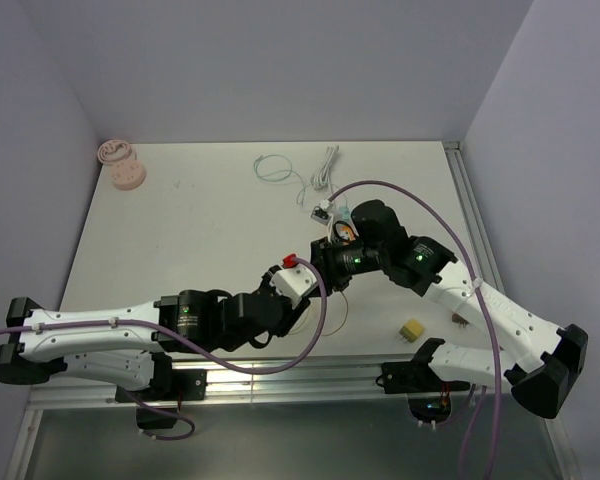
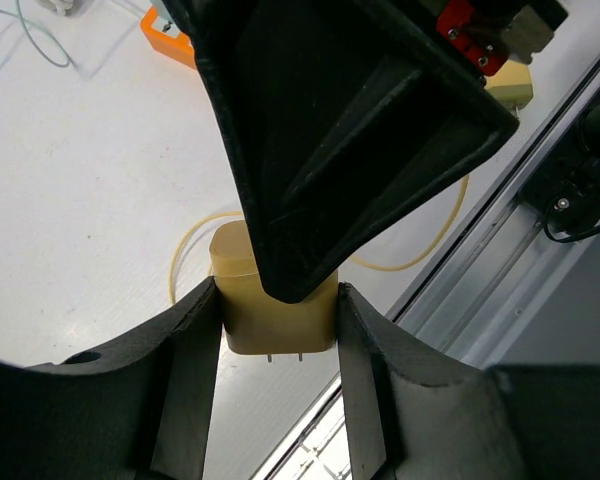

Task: Insert the plug

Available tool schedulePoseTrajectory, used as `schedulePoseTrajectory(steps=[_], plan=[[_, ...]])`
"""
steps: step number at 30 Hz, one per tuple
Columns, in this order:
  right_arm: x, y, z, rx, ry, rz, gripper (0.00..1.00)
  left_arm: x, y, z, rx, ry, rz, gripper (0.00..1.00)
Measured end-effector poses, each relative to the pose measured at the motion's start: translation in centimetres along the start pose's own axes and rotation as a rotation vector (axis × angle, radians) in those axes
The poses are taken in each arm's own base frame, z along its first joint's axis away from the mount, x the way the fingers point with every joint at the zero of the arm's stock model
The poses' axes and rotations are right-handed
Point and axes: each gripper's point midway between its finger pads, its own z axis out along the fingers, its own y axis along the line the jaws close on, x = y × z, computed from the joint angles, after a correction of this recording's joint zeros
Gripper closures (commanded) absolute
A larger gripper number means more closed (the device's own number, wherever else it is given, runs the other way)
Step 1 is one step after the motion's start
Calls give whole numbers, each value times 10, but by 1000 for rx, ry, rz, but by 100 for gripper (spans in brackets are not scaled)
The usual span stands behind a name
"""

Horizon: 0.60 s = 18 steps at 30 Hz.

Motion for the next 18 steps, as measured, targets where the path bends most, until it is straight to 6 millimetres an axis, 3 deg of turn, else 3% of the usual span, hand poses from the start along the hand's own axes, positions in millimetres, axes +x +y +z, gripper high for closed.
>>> schedulePoseTrajectory(steps=[1, 2, 5, 8, 14, 18], plan=[[0, 1, 0, -6, 2, -3, 65, 1, 0, 0, -1, 2, 3, 100], [0, 1, 0, -8, 2, -5, 77, 1, 1, 0, -4, 3, 6, 100], [1, 1, 2, -18, 3, 1, 100, 1, 1, -1, -10, 6, 12, 96], [1, 1, 3, -25, -7, -5, 100, 2, 2, -1, -13, 8, 14, 81], [-6, 4, 0, -19, -62, -25, 100, -5, 5, -8, -12, -36, -36, 36], [-12, -16, -3, 98, -114, -51, 100, -24, 18, -32, -4, -131, -139, 24]])
